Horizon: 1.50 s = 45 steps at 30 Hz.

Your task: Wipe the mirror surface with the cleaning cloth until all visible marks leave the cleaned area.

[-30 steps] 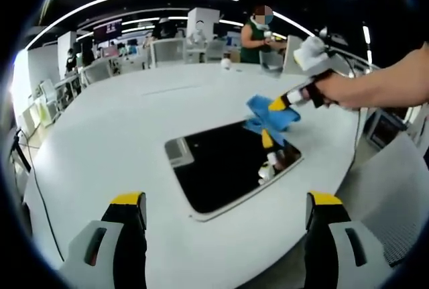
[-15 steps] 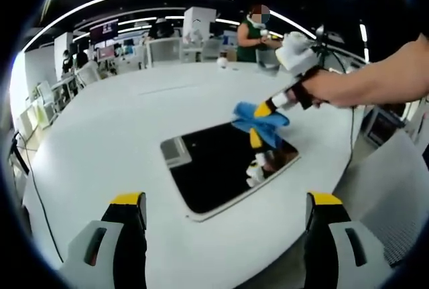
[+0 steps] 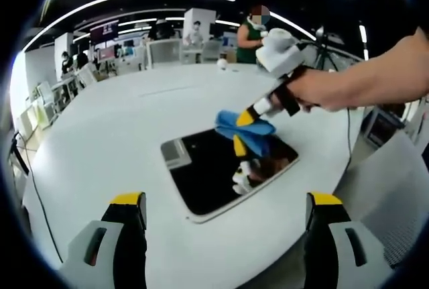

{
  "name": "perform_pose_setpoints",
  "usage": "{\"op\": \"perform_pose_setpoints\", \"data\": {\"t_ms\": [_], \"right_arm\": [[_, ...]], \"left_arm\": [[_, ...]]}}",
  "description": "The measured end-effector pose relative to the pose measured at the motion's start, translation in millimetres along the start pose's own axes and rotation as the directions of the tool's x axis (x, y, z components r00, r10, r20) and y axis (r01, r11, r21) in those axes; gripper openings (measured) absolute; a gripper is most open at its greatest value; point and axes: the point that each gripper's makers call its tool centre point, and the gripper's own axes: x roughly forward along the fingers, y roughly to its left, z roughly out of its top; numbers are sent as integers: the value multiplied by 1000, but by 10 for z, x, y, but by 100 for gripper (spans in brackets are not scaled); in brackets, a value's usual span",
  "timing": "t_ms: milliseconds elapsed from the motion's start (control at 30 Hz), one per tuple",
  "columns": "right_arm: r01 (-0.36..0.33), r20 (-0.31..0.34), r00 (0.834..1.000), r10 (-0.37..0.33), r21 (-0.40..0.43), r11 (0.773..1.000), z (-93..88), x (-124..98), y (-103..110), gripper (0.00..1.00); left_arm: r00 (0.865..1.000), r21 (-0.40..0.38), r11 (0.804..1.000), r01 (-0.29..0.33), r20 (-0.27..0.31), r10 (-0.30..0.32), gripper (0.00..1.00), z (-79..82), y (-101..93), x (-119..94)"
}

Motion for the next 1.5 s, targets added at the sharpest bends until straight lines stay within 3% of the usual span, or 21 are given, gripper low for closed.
{"op": "perform_pose_setpoints", "data": {"t_ms": [367, 667, 1167, 1500], "right_arm": [[-15, -14, 1000, 15, 12, 1000, 78, 162, 86, 0], [-43, -34, 999, 42, -1, 999, 156, 252, 331, 0], [-75, -46, 996, 74, -15, 997, 283, 333, 690, 0], [-109, -50, 993, 107, -44, 993, 429, 501, 925, 1]], "left_arm": [[1000, -6, 1000, -1, 1, 1, 100, -3, 5, 5], [1000, -18, 1000, 8, 26, -8, 100, 45, -15, -6], [1000, -10, 1000, 26, 1, -26, 100, -13, -50, 18], [1000, -22, 999, 24, 1, -24, 100, -22, -43, 15]]}}
